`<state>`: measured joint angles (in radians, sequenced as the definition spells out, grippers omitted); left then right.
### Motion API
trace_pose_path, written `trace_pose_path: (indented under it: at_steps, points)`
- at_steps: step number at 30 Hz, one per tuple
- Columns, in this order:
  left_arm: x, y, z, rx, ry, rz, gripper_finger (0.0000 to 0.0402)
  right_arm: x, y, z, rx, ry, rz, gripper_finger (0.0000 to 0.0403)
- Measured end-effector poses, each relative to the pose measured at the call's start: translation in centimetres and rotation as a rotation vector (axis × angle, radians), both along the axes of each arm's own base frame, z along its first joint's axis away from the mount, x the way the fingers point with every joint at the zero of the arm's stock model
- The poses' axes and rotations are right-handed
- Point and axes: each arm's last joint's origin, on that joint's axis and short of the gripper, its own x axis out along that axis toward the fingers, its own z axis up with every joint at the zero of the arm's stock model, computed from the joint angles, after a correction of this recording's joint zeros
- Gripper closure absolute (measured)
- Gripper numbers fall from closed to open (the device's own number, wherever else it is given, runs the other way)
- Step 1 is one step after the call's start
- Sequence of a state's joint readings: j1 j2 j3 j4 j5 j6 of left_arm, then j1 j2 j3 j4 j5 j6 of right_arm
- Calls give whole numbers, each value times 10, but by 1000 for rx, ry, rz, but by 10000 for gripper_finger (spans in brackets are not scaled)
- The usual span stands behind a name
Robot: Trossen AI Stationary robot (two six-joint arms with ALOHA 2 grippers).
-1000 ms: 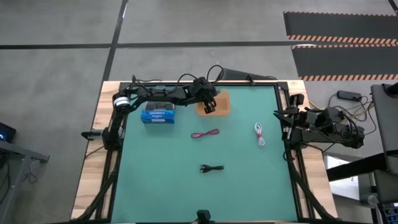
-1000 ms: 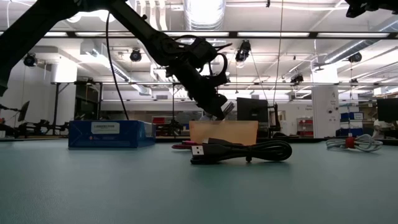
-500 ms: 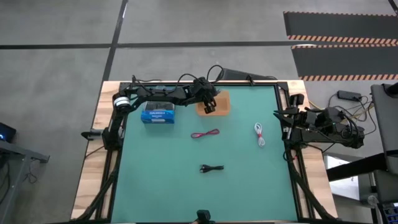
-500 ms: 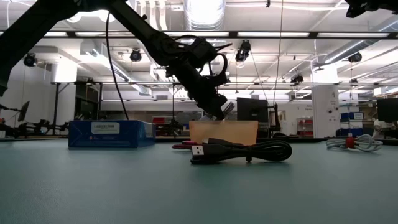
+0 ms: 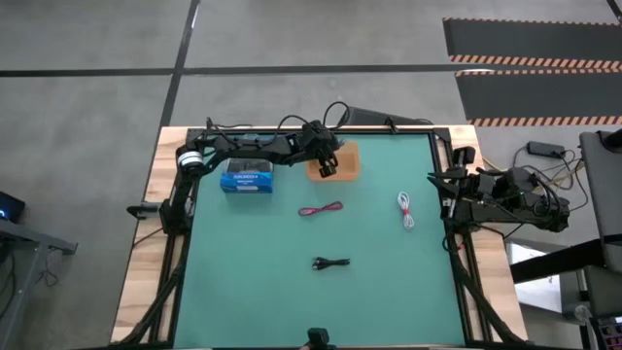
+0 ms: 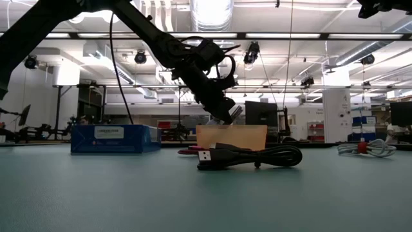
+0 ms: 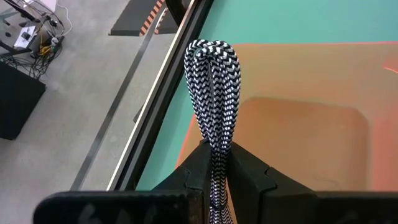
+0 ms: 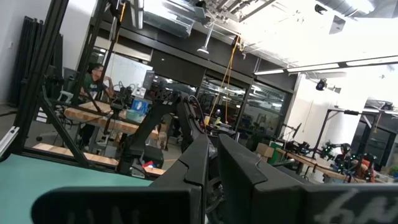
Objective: Pick and place USB-C Cables
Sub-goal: Put the white black charger cable into the orange bin
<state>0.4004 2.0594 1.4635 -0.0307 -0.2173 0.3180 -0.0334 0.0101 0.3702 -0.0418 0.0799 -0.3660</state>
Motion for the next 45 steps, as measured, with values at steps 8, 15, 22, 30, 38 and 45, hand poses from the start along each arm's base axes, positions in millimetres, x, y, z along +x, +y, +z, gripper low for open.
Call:
trace_pose_path:
  at_steps: [8, 15, 22, 30, 38, 45]
  points:
    - [0, 0, 0, 0, 0, 1, 375, 0, 0, 0, 0, 2, 0, 376]
    - [0, 0, 0, 0, 0, 1, 375, 0, 0, 0, 0, 4, 0, 376]
    - [0, 0, 0, 4, 2, -3, 375, 0, 0, 0, 0, 5, 0, 376]
    - [0, 0, 0, 18, 14, -16, 374, 0, 0, 0, 0, 5, 0, 376]
    - [0, 0, 0, 31, 20, 3, 374, 0, 0, 0, 0, 5, 0, 376]
    - [0, 0, 0, 31, 20, 3, 374, 0, 0, 0, 0, 5, 0, 376]
